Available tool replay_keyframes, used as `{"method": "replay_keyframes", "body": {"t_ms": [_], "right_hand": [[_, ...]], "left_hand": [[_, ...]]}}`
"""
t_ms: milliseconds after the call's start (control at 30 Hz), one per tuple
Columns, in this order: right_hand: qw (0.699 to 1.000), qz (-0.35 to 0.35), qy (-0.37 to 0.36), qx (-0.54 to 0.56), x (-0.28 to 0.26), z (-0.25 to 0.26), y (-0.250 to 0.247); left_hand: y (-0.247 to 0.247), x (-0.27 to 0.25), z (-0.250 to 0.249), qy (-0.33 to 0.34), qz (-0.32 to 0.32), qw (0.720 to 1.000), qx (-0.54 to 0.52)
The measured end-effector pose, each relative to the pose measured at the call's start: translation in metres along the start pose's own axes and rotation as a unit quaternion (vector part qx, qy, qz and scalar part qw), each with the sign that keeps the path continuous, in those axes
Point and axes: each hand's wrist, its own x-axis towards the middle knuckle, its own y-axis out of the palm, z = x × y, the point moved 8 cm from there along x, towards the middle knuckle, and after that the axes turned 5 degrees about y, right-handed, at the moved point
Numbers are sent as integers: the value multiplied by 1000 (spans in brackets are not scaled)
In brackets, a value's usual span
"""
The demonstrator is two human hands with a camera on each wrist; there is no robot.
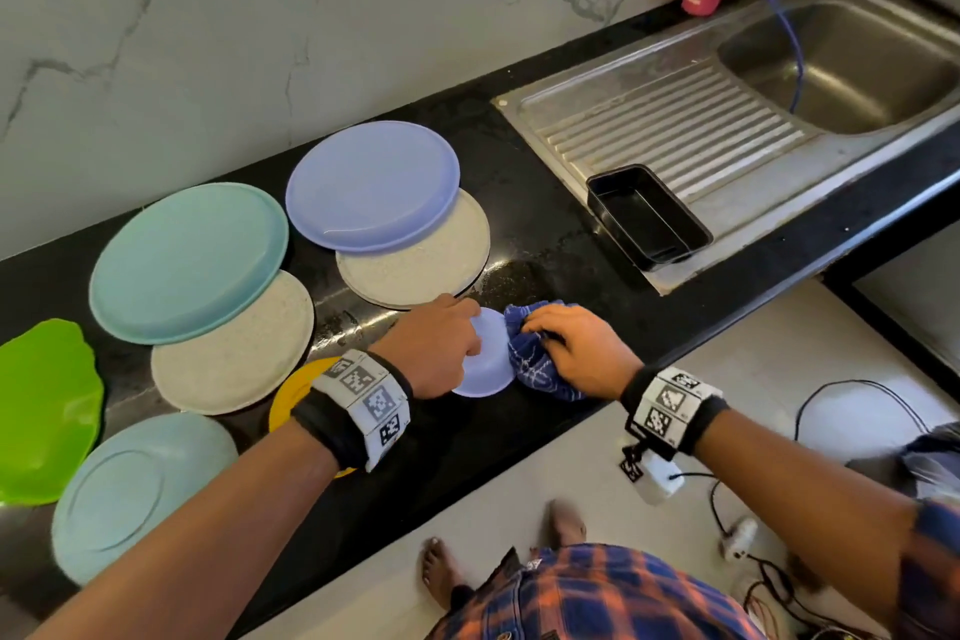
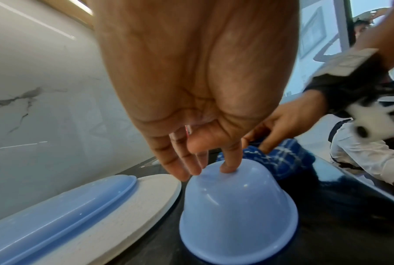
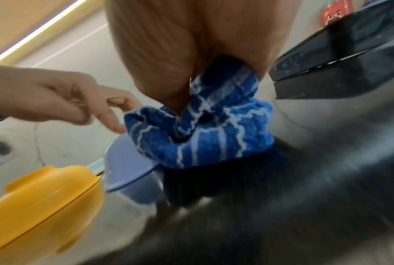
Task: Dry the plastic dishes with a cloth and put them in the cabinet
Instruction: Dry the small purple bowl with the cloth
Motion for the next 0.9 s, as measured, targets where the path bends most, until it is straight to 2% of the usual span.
{"method": "replay_keyframes", "body": {"t_ms": [133,200,367,533,733,800,900], "right_hand": [[993,94,50,60,36,-16,-2],[986,142,49,72,50,-17,-2],[966,237,45,96,84,0,-5],[944,330,8,-9,114,45,9],[893,415,-33,-173,125,112,31],[874,431,-49,-217,124,129,43],[839,464,-73,-273,118,149,67]], "left_hand": [[8,-4,-20,-33,-15,999,27],[16,-5,-26,-61,-20,998,24],[31,-15,-23,-98,-82,990,-59],[37,-17,-23,-112,-117,978,-129],[35,-19,-30,-131,-160,967,-148],[38,-17,-29,-137,-150,969,-141],[33,-17,-38,-152,-136,976,-76]]}}
